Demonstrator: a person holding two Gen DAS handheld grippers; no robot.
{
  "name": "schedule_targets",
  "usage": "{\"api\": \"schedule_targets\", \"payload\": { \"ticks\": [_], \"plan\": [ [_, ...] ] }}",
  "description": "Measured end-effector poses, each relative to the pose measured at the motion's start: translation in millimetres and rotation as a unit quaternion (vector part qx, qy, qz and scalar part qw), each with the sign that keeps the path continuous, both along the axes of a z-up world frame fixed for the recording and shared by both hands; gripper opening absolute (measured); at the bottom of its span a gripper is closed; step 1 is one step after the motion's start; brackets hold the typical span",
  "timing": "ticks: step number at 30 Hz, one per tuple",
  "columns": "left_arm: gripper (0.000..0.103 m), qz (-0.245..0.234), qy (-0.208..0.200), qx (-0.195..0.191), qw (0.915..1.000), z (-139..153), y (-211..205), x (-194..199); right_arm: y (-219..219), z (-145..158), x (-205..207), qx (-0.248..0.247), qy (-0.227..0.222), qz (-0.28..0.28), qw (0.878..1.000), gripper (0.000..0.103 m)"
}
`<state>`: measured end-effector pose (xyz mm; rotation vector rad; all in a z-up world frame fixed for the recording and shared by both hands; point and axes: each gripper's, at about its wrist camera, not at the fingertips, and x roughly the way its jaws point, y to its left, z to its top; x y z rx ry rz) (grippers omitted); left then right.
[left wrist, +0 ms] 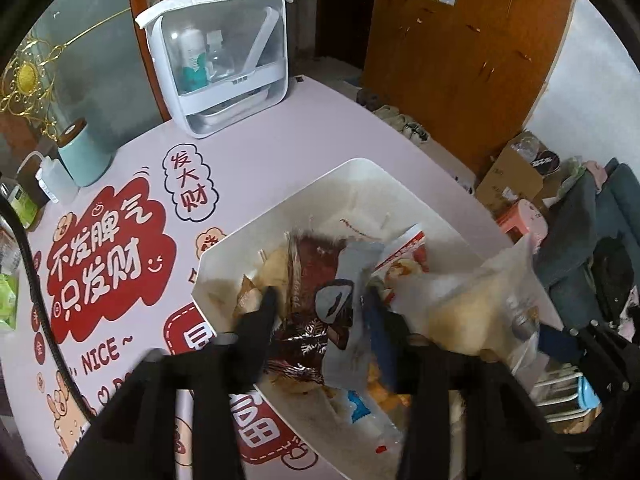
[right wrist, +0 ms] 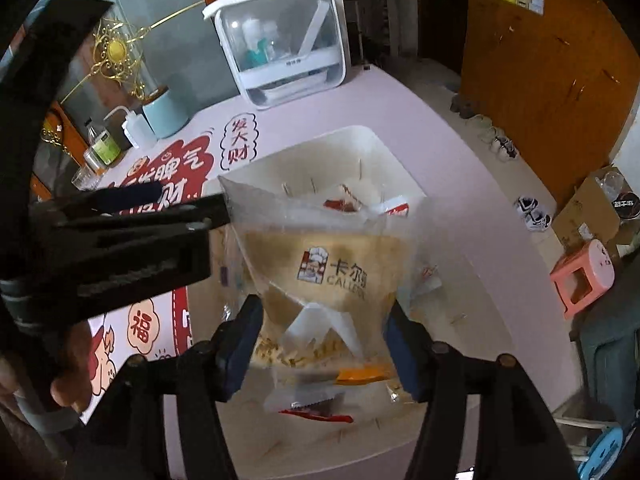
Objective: Organize snacks
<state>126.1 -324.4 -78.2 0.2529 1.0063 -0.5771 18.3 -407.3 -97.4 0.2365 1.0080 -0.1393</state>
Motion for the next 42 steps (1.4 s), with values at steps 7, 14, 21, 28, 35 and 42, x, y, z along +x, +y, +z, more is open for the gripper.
{"api": "schedule_targets", "payload": {
  "ticks": [7, 14, 21, 28, 35, 42],
  "plan": [
    [0.089, 0.025, 0.016, -0.008, 0.9995, -4, 19, 8, 9, 10, 3, 0.000, -0.033, 0.017, 0.999, 0.087],
    [0.089, 0.051, 0.017, -0.002, 0.9985, 0, 45, -1, 16, 14, 11, -0.003, -0.037, 0.018, 0.999, 0.087],
    [0.089, 0.090, 0.001, -0.005, 0.9960, 14, 90, -16, 33, 19, 10, -0.012, -0.043, 0.014, 0.999, 0.087],
    [0.089, 0.125, -0.008, -0.028, 0.9918, 24, 126, -37, 52, 28, 0, -0.030, -0.047, 0.007, 0.998, 0.087],
    [0.089, 0.149, -0.042, -0.033, 0.9874, 38, 143, -63, 50, 38, -18, -0.007, -0.059, 0.006, 0.998, 0.087],
    [0.090, 0.185, -0.050, -0.039, 0.9807, 46, 149, -92, 44, 56, -41, 0.020, -0.079, 0.008, 0.997, 0.087]
  ]
}}
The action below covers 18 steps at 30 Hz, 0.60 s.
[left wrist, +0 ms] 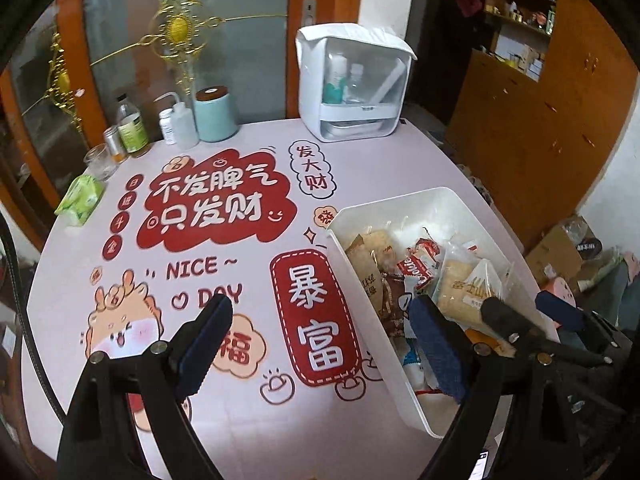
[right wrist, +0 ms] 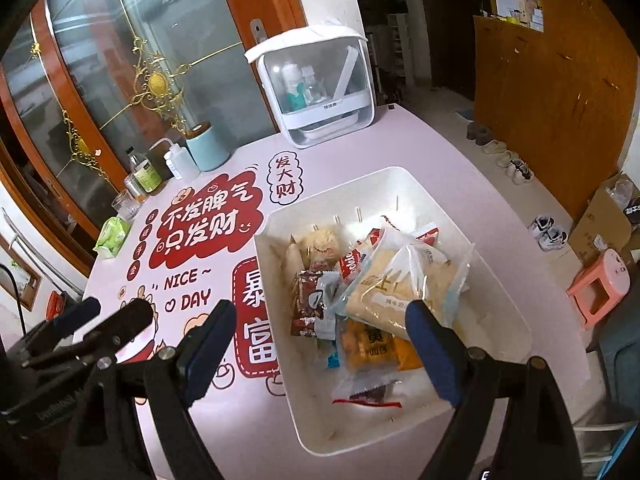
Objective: Organize snacks
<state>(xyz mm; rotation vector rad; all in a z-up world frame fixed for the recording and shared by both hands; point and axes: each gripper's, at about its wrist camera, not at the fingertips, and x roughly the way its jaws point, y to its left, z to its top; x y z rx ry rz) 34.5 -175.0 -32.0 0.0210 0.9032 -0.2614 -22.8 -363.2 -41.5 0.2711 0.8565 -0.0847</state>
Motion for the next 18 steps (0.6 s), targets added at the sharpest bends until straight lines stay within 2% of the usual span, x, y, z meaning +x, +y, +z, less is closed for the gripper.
{"api": "schedule_targets", "payload": {
  "ticks": [8, 18],
  "plan": [
    [0.090, 0.048, 0.005, 0.000, 0.9988, 2, 7, -37, 13, 9, -22, -0.027, -0.010, 0.022, 0.999, 0.087],
    [0.090, 0.095, 0.002, 0.008, 0.9955, 7, 16, -59, 29, 17, -35, -0.052, -0.024, 0.055, 0.997, 0.087]
  ]
}}
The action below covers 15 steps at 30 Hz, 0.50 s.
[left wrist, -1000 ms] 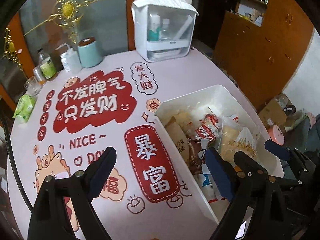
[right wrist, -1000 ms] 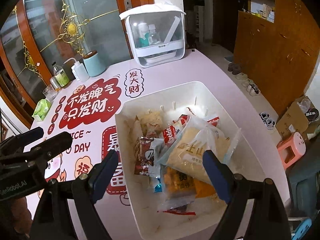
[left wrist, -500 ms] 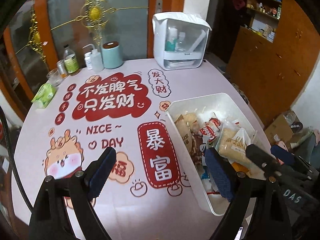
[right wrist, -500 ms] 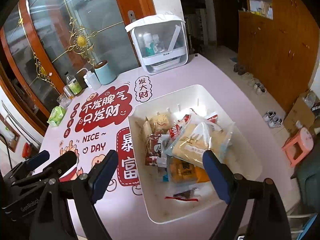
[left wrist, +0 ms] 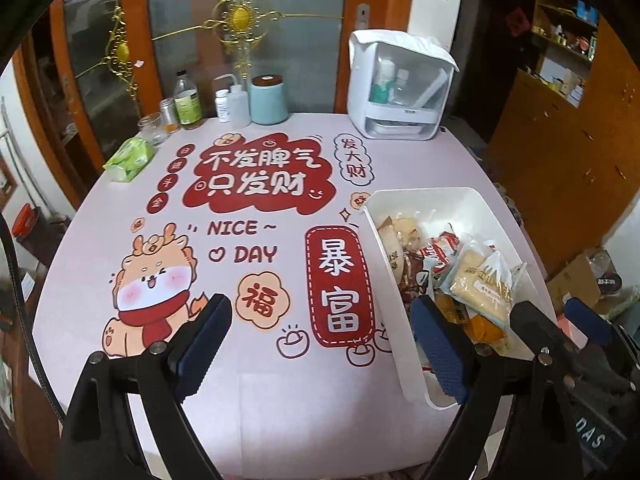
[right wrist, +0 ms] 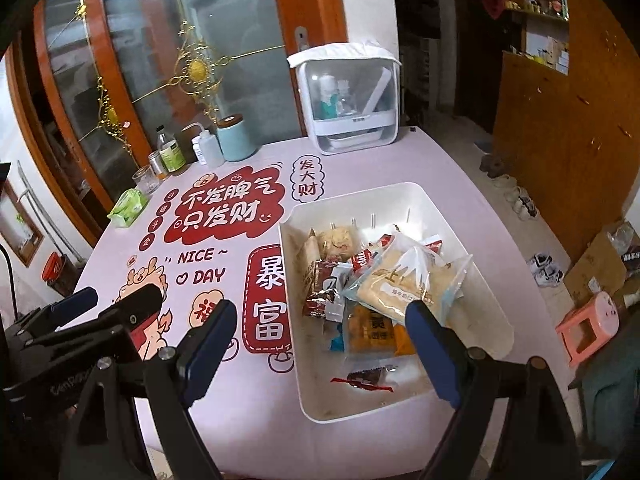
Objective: Organize snacks
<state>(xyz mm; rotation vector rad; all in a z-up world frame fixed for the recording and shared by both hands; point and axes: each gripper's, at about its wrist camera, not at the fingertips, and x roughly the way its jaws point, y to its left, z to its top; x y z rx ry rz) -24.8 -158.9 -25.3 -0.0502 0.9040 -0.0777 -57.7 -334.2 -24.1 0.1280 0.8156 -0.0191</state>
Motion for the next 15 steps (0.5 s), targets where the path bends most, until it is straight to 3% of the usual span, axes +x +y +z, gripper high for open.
{"api": "schedule_targets", "payload": {
  "ticks": [15],
  "plan": [
    [0.090, 0.021, 0.010, 0.020, 0.9995, 3.4, 5.9, -7.9, 4.0, 2.0, -0.4, -0.004, 0.000, 0.005, 1.000, 0.087]
  ]
}}
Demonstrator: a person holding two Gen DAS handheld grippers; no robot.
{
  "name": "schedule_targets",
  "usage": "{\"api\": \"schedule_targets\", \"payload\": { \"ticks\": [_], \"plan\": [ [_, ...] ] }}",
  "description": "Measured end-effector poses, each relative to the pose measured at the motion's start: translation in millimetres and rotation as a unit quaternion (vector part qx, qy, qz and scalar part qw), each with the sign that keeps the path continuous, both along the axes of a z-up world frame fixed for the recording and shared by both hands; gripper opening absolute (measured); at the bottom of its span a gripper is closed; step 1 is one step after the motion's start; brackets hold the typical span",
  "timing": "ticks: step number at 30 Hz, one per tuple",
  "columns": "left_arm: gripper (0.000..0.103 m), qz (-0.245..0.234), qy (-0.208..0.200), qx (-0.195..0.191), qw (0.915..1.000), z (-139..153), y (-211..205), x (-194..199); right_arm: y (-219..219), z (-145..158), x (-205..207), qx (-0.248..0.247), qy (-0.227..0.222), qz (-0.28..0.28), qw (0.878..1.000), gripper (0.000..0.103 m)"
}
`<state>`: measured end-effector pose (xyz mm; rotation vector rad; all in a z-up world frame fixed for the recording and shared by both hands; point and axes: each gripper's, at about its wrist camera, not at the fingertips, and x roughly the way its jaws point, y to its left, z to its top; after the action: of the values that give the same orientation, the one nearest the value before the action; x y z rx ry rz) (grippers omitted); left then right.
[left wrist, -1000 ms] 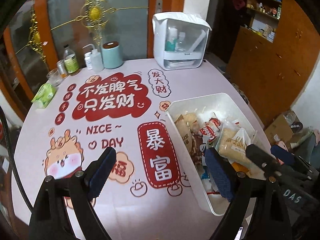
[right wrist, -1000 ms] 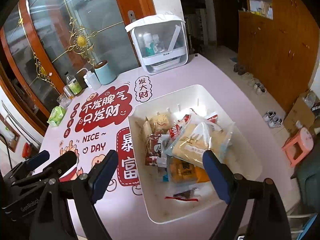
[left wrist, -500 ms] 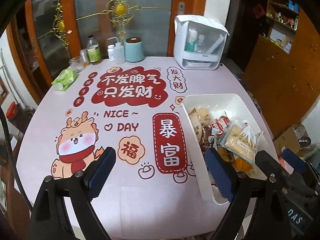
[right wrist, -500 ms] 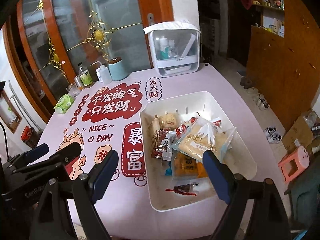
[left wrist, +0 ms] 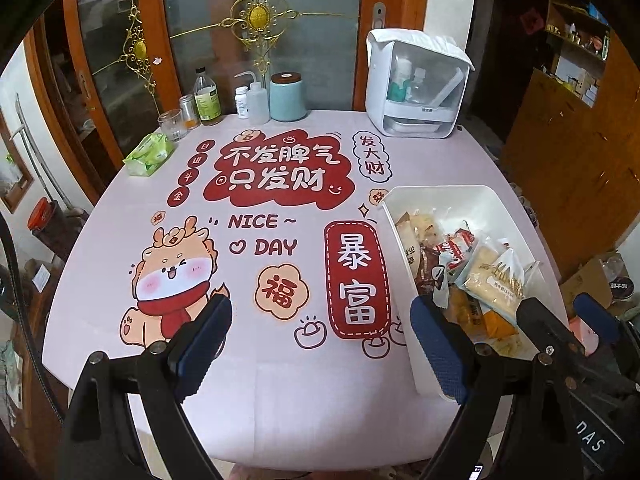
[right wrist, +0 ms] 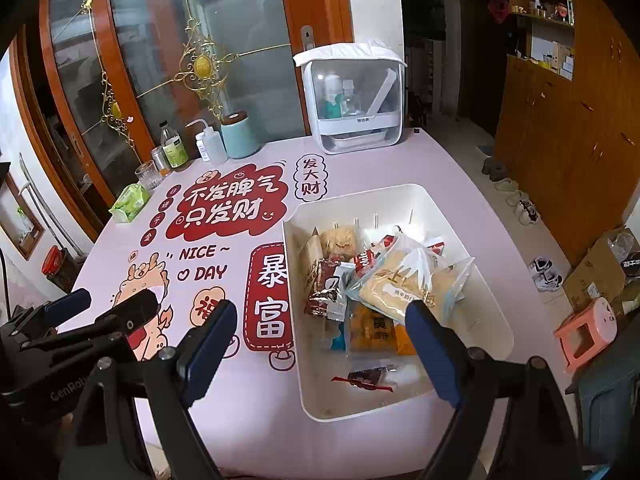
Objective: Organize snacks
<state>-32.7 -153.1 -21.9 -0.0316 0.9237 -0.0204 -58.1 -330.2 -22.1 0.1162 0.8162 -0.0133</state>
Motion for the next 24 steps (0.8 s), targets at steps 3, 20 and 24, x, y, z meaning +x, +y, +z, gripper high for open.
{"api": "schedule_targets", "payload": {
  "ticks": [3, 20, 24],
  "plan": [
    [0.090, 0.000, 0.002, 0.001, 1.0000, 0.0, 0.3, 0.2, 0.3, -1.4, 0.5, -0.001, 0.000, 0.000, 1.000, 0.087],
    [0.090, -0.001, 0.002, 0.003, 1.0000, -0.2, 2.9, -4.6, 4.3, -2.8, -3.4, -0.013, -0.001, -0.004, 1.000, 0.087],
    [0.090, -0.002, 0.006, 0.001, 1.0000, -1.5, 4.0, -5.8, 3.3, -1.0, -4.0, -0.013, -0.003, -0.006, 1.000, 0.087]
  ]
}}
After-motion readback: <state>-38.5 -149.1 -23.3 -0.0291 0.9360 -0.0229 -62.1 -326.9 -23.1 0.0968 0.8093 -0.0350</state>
